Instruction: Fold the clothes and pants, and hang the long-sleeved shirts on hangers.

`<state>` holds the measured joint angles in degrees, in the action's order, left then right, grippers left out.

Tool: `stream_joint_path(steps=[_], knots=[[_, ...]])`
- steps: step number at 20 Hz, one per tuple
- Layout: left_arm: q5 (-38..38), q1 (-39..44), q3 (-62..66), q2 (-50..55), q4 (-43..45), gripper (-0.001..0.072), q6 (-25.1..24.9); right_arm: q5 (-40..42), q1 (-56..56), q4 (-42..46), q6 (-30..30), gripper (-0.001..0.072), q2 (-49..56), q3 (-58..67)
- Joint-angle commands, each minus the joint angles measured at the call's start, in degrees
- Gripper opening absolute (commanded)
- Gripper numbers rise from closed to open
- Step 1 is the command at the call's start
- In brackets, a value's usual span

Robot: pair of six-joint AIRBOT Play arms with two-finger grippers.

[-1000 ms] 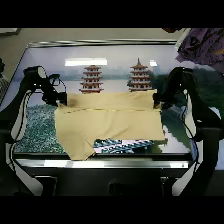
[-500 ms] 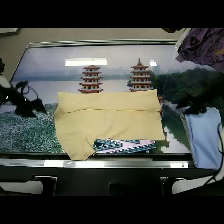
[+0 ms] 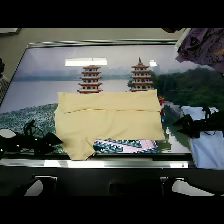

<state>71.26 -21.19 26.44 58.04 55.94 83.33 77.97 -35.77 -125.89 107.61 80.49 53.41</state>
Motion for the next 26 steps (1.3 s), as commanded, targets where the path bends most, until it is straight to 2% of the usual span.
stream_joint_path(steps=[1, 9, 10, 12, 13, 20, 26], knots=[[-0.81, 2.82, -7.06, -2.86, -3.52, 0.0575, 1.90, -0.94, -0.39, -2.05, 1.03, 0.0483, -1.09, -2.49], [-11.80, 12.44, -7.96, -0.46, -9.88, 0.0570, 6.51, -0.46, -0.39, -3.10, 1.03, 0.0483, -1.09, -2.49], [-12.48, 13.73, -7.93, 0.72, -10.80, 0.0478, 6.69, -0.48, -0.39, -3.06, 1.03, 0.0482, -1.09, -2.49], [-12.68, 15.19, -7.93, 2.40, -11.61, 0.0071, 6.71, -0.33, -0.39, -2.58, 1.03, 0.0482, -1.07, -2.49], [-12.68, 15.28, -7.91, 2.40, -11.61, 0.0019, 6.73, -0.26, -0.39, -1.97, 1.14, 0.0482, -1.07, -2.62], [-12.37, 15.19, -6.12, 1.99, -11.58, 0.0019, 6.73, -3.80, 0.52, -0.26, 2.49, 0.0487, -1.07, -9.42], [-11.56, 15.19, -5.53, 1.97, -11.58, 0.0019, 6.73, -10.58, 11.19, -0.04, 3.19, 0.0485, -1.01, -13.18]])
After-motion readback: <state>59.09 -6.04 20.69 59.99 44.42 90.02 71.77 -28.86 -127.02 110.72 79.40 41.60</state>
